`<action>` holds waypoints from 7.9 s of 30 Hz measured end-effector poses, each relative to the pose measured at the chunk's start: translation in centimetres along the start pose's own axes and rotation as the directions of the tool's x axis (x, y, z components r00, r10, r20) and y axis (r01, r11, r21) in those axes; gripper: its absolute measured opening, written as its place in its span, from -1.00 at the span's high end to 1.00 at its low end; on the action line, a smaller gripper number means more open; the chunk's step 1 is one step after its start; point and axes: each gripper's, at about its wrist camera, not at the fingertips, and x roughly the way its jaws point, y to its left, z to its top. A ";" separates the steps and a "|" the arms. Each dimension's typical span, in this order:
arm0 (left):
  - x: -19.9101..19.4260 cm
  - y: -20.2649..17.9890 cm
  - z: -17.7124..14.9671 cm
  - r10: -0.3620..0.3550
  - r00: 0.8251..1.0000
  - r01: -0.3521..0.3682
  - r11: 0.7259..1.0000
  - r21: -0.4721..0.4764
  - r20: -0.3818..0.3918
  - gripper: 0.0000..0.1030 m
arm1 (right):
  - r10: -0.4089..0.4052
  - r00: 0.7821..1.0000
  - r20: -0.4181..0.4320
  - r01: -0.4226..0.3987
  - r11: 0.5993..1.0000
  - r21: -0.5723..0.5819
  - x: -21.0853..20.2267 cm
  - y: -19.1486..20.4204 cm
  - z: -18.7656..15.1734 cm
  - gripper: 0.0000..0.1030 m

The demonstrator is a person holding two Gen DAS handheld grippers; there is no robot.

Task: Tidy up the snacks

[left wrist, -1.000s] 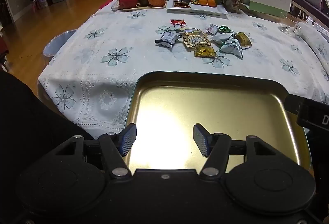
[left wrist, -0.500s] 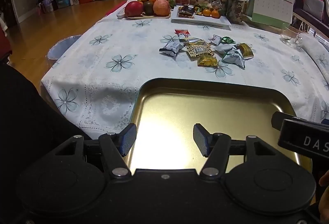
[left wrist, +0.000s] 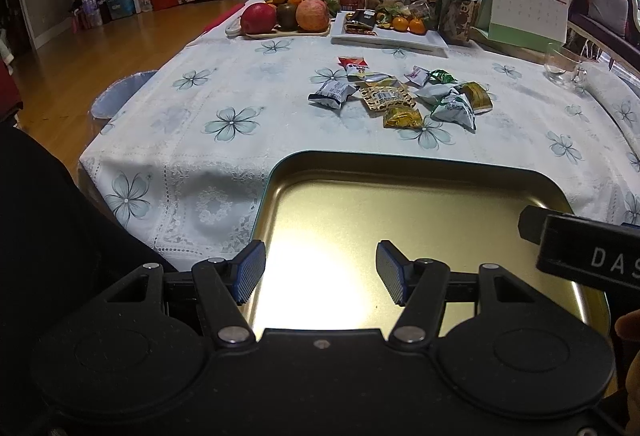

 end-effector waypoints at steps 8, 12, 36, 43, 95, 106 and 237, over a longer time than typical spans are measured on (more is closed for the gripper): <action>0.2 -0.1 0.0 0.003 1.000 -0.003 1.000 0.004 -0.008 -0.24 | -0.054 0.998 0.012 0.055 0.992 -0.111 0.5 1.0 -0.3 -1.00; 0.3 -0.1 -0.1 0.004 1.000 -0.004 1.000 0.005 -0.015 -0.24 | -0.024 1.000 0.010 0.025 0.994 -0.108 0.4 1.0 -0.2 -1.00; 0.8 -0.3 -0.2 0.020 0.998 -0.018 0.999 0.028 -0.060 -0.23 | 0.000 0.999 -0.046 -0.006 0.991 -0.132 1.3 1.2 -0.8 -1.00; 1.0 0.0 -0.1 0.029 0.997 -0.029 1.000 0.010 -0.078 -0.23 | 0.009 0.999 -0.036 -0.015 0.984 -0.177 1.1 1.5 -1.2 -1.00; 21.8 0.1 16.0 -0.037 0.879 0.025 0.999 -0.032 -0.475 -0.24 | -0.088 0.856 -0.510 0.040 0.994 -0.105 26.8 -1.1 14.2 -1.00; 22.2 -0.3 15.4 -0.011 0.885 0.022 1.000 0.018 -0.465 -0.43 | -0.088 0.851 -0.518 0.040 0.994 -0.103 27.0 -0.8 14.0 -1.00; 5.7 -0.6 2.4 -0.044 0.957 0.067 0.995 0.069 -0.288 0.22 | 0.127 0.975 -0.180 -0.118 0.991 0.056 3.0 -1.5 2.1 -0.14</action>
